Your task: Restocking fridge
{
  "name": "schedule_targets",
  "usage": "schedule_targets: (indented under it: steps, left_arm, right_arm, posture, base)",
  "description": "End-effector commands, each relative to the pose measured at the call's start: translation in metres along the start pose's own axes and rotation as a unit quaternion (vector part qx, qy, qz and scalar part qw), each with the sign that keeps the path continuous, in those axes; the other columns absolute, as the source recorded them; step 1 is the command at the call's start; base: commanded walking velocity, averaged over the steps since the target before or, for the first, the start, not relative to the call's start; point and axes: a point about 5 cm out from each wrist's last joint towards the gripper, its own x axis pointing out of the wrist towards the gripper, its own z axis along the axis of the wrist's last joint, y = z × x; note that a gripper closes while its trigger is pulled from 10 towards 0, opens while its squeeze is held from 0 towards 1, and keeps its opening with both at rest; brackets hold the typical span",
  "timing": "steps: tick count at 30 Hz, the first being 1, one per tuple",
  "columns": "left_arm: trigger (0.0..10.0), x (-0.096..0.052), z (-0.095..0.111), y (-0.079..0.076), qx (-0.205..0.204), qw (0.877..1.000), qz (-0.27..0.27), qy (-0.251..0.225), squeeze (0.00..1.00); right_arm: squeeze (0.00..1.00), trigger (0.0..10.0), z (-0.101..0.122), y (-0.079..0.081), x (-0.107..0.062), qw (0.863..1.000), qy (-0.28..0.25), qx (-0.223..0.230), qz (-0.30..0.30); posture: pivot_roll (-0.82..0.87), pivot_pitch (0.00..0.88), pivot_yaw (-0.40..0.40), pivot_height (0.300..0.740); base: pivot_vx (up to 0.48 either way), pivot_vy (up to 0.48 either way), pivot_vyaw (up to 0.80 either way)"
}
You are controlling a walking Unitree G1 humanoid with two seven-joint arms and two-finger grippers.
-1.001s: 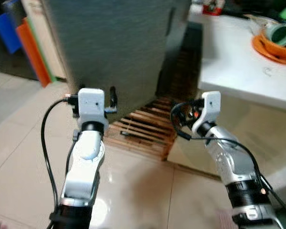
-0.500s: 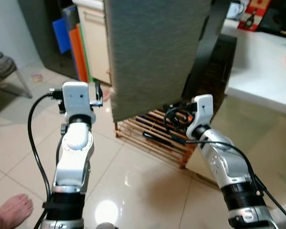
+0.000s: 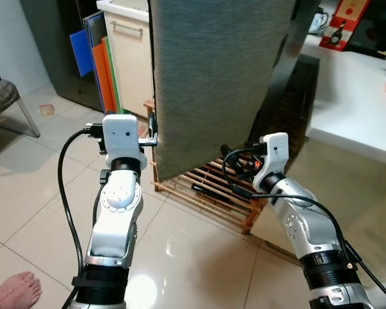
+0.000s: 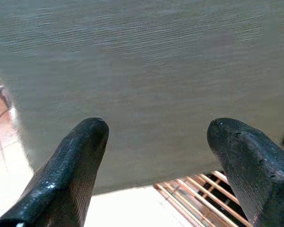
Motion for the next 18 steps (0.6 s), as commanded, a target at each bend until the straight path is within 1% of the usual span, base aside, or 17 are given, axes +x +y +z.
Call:
schedule_targets:
  steps: [1, 6, 9, 11, 15, 18]
  left_arm:
    - [10.0, 0.001, 0.005, -0.002, 0.001, 1.0, 0.005, -0.01, 0.0]
    - [10.0, 0.006, 0.005, 0.005, 0.005, 1.0, 0.018, -0.012, 0.0]
    - [10.0, 0.024, 0.012, 0.024, 0.005, 0.998, 0.061, -0.023, 0.0]
    - [10.0, 0.031, 0.017, 0.033, 0.007, 0.997, 0.075, -0.033, 0.0]
    - [10.0, 0.034, 0.02, 0.039, 0.011, 0.996, 0.081, -0.038, 0.0]
    - [10.0, 0.035, 0.017, 0.045, -0.003, 0.995, 0.101, -0.024, 0.0]
  right_arm:
    - [0.28, 10.0, 0.002, -0.004, -0.003, 1.0, -0.006, 0.003, -0.006]
    - [0.28, 10.0, 0.001, -0.002, -0.004, 1.0, -0.004, 0.004, -0.002]
    - [0.28, 10.0, 0.0, -0.001, -0.004, 1.0, -0.003, 0.005, 0.0]
    - [0.28, 10.0, 0.0, 0.0, -0.004, 1.0, -0.003, 0.006, 0.002]
    - [0.28, 10.0, 0.0, 0.0, -0.005, 1.0, -0.003, 0.006, 0.003]
    - [0.28, 10.0, 0.0, 0.001, -0.005, 1.0, -0.003, 0.008, 0.001]
  posture:
    - [0.01, 0.0, -0.045, 0.74]
    - [0.01, 0.0, -0.047, 0.74]
    - [0.01, 0.0, -0.048, 0.74]
    - [0.0, 0.0, -0.042, 0.74]
    - [-0.01, 0.0, -0.04, 0.74]
    - [-0.01, 0.0, -0.039, 0.74]
  base:
    - [0.461, 0.0, 0.0]
    - [0.462, 0.0, 0.0]
    - [0.463, 0.0, 0.0]
    - [0.461, 0.0, 0.0]
    - [0.461, 0.0, 0.0]
    - [0.459, 0.0, 0.0]
